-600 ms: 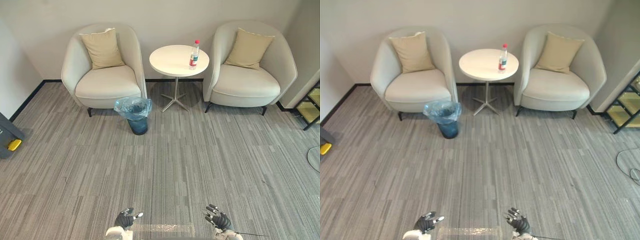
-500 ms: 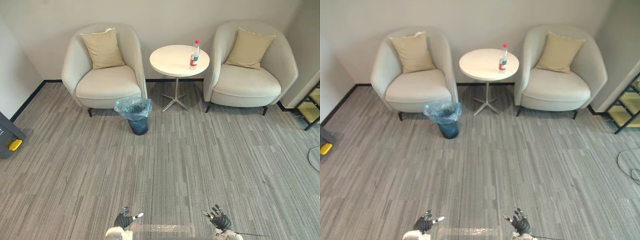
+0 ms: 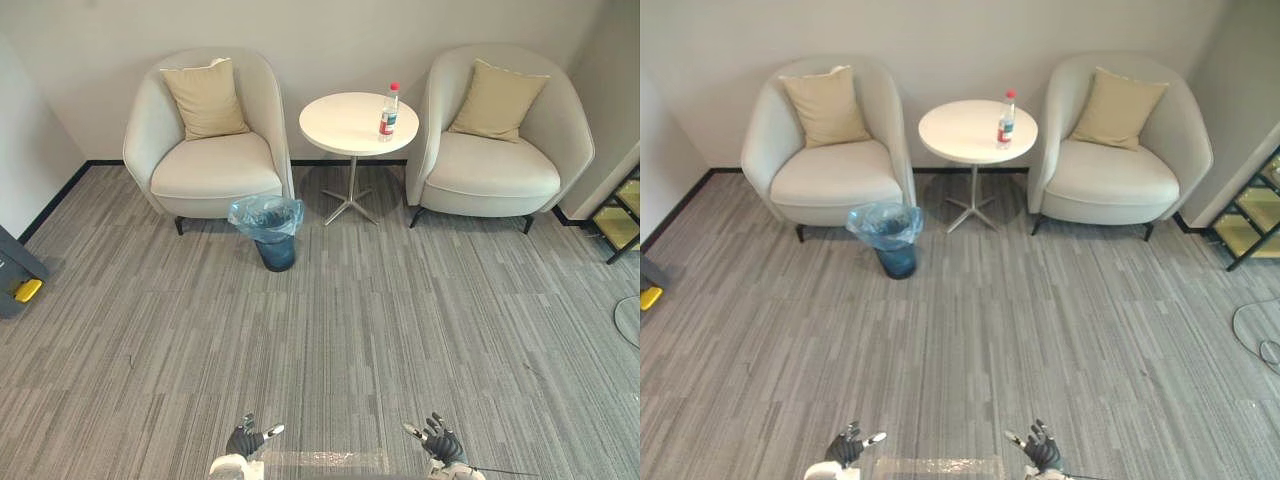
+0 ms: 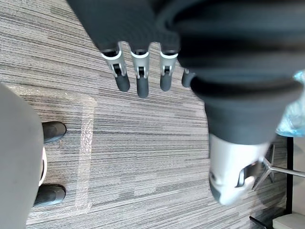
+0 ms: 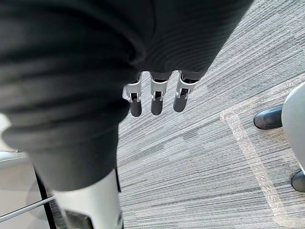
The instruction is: Gather rubbish on tea table into small bin, then transfer packed bag to large trash can.
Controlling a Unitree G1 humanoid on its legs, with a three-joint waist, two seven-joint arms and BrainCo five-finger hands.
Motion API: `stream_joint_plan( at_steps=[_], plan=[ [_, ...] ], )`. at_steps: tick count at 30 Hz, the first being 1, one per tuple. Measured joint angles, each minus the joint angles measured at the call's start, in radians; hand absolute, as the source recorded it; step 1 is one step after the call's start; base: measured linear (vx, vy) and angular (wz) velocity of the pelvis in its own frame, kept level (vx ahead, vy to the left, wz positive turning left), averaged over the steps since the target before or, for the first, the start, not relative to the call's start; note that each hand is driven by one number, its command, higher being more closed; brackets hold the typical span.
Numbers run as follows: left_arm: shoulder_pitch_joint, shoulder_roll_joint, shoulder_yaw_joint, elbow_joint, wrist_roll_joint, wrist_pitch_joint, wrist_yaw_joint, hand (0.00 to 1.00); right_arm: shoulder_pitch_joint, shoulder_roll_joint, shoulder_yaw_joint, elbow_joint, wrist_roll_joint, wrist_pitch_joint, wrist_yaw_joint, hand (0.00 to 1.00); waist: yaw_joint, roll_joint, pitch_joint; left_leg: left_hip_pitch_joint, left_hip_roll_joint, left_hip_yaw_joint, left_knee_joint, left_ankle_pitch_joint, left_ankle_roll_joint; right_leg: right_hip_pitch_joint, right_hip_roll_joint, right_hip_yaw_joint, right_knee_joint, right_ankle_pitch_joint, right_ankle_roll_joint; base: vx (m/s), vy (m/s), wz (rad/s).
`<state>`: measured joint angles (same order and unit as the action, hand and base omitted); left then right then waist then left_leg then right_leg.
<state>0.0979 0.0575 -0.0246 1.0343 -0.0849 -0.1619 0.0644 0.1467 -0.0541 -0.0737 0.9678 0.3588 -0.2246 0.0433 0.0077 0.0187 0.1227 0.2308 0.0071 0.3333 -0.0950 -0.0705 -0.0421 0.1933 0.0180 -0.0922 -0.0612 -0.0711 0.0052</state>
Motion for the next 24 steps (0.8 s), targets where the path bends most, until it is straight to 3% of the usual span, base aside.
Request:
stream_joint_plan(
  at_steps=[11, 13, 14, 15, 17, 19, 21, 24],
  plan=[
    [-0.009, 0.006, -0.005, 0.0, 0.003, 0.001, 0.001, 0.0, 0.007, 0.003, 0.0, 0.001, 0.124, 0.0, 0.013, 0.0, -0.006, -0.006, 0.004, -0.006, 0.015, 0.023, 0.027, -0.016, -0.011, 0.005, 0.012, 0.022, -0.015, 0.008, -0.013, -0.03, -0.075, -0.07],
    [-0.013, 0.019, -0.005, -0.002, 0.003, 0.001, 0.001, 0.0, 0.008, 0.011, 0.0, -0.004, 0.139, 0.0, 0.016, 0.0, -0.008, -0.02, 0.013, -0.041, 0.041, 0.034, 0.148, -0.076, -0.019, 0.017, 0.016, 0.026, -0.007, -0.002, -0.024, -0.01, -0.096, -0.13],
    [-0.017, 0.024, -0.005, -0.002, 0.003, 0.002, 0.001, 0.0, 0.014, 0.012, 0.0, -0.013, 0.154, 0.0, 0.016, 0.0, -0.01, -0.022, 0.017, -0.083, 0.071, 0.042, 0.273, -0.126, -0.027, 0.016, 0.021, 0.034, 0.014, -0.023, -0.048, 0.0, -0.129, -0.14],
    [-0.018, 0.028, -0.005, -0.004, 0.003, 0.002, 0.001, 0.0, 0.015, 0.013, 0.0, -0.013, 0.155, 0.0, 0.015, 0.0, -0.01, -0.024, 0.019, -0.101, 0.081, 0.044, 0.322, -0.138, -0.031, 0.016, 0.021, 0.037, 0.022, -0.036, -0.048, 0.0, -0.117, -0.14],
    [-0.017, 0.03, -0.004, -0.032, 0.003, 0.003, 0.001, 0.0, 0.043, 0.012, 0.001, -0.037, 0.156, 0.001, 0.013, 0.0, -0.009, -0.03, 0.029, -0.194, 0.136, 0.049, 0.594, -0.15, -0.031, 0.016, 0.018, 0.066, 0.075, -0.08, -0.06, 0.06, -0.115, -0.27],
    [0.002, 0.015, 0.007, -0.068, 0.003, 0.003, 0.001, 0.0, 0.073, 0.004, 0.001, -0.104, 0.161, -0.002, 0.009, 0.0, -0.012, -0.001, 0.032, -0.286, 0.187, 0.03, 0.809, -0.155, -0.021, 0.018, 0.029, 0.101, 0.117, -0.119, -0.087, 0.12, -0.048, -0.4],
    [0.006, 0.016, 0.008, -0.081, 0.002, 0.001, 0.001, 0.0, 0.071, 0.001, 0.002, -0.102, 0.163, 0.001, -0.002, 0.0, -0.012, 0.001, 0.034, -0.349, 0.181, -0.014, 0.858, -0.212, -0.012, 0.018, 0.016, 0.134, 0.138, -0.133, -0.103, 0.17, 0.041, -0.5],
    [0.001, 0.018, 0.005, -0.09, 0.002, 0.001, 0.003, 0.0, 0.068, 0.0, 0.002, -0.093, 0.164, 0.001, -0.008, 0.0, -0.01, -0.002, 0.035, -0.432, 0.113, -0.067, 0.721, -0.217, -0.006, 0.022, -0.037, 0.181, 0.146, -0.165, -0.08, 0.26, 0.134, -0.52]
  ],
)
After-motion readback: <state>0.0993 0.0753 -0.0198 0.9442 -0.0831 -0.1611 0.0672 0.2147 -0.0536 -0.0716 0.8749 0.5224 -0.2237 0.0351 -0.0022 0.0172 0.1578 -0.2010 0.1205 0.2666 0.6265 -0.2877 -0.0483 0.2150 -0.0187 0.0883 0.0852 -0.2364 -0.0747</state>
